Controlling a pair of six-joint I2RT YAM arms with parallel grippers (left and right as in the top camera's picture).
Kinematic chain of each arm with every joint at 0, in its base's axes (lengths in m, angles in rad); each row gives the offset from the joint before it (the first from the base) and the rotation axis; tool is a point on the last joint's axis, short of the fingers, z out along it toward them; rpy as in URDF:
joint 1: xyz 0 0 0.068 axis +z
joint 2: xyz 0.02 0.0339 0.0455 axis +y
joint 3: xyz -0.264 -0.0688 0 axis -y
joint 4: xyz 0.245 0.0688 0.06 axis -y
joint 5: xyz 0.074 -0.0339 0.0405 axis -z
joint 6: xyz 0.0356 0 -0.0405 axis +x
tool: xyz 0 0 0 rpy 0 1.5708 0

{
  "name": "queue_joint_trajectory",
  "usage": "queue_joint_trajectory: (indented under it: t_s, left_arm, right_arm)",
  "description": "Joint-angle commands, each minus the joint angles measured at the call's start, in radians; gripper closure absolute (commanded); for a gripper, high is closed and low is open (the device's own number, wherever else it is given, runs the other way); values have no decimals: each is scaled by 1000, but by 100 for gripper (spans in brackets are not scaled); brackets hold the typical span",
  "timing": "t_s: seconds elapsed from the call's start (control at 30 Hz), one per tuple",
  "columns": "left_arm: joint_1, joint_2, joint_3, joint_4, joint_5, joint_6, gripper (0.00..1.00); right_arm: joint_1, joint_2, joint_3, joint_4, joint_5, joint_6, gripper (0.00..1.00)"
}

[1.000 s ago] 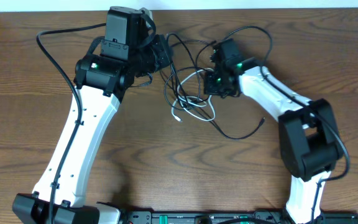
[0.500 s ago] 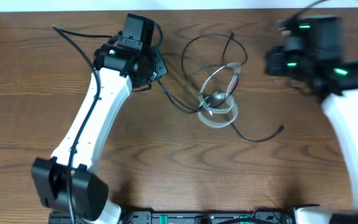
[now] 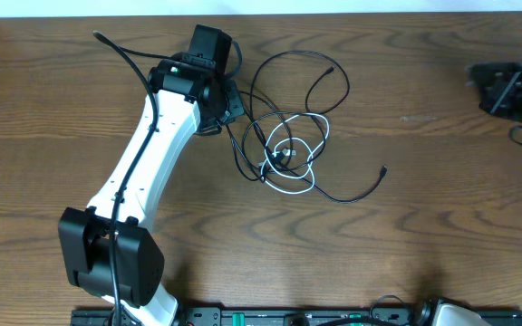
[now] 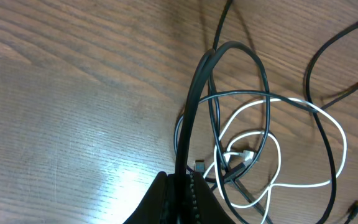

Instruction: Untangle cables

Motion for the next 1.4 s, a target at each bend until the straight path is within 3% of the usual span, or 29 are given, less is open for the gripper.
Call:
queue_joint_trajectory:
  t_s: [0.0, 0.17, 0.23, 0.4, 0.47, 0.53, 0.63, 0.97, 1.1, 1.17, 1.37]
  left_arm:
    - [4, 10, 9, -2, -1, 24, 92]
    - [4, 10, 9, -1, 4, 23, 92]
    - [4, 10, 9, 4, 32, 20, 92]
    - [1, 10, 9, 27, 146, 20, 89]
    - [0, 10, 9, 25, 145, 21, 83]
    - [0, 10, 9, 24, 145, 21, 67]
    - [0, 10, 9, 25, 146, 54, 53]
    - [0, -24, 58, 25, 206, 97, 43]
    - [2, -50, 77, 29, 269, 91, 28]
    - [2, -52, 77, 31, 302, 88, 28]
    - [-5, -50, 74, -4, 323, 91, 28]
  right_arm:
    - [75, 92, -2, -28, -43, -31, 75]
    - [201, 248, -2, -31, -45, -30, 57]
    - [240, 311, -2, -31, -27, -14, 45]
    - [307, 479, -2, 29, 18, 24, 42]
    - [329, 551, -2, 81, 13, 28, 42]
    - [351, 622, -2, 134, -6, 27, 45]
    - [379, 711, -2, 195, -54, 28, 51]
    - [435, 836, -2, 358, -178, 59, 57]
    - [466, 836, -2, 357, -198, 61, 72]
    - [476, 836, -2, 353, -203, 61, 81]
    - [489, 836, -2, 311, -198, 45, 83]
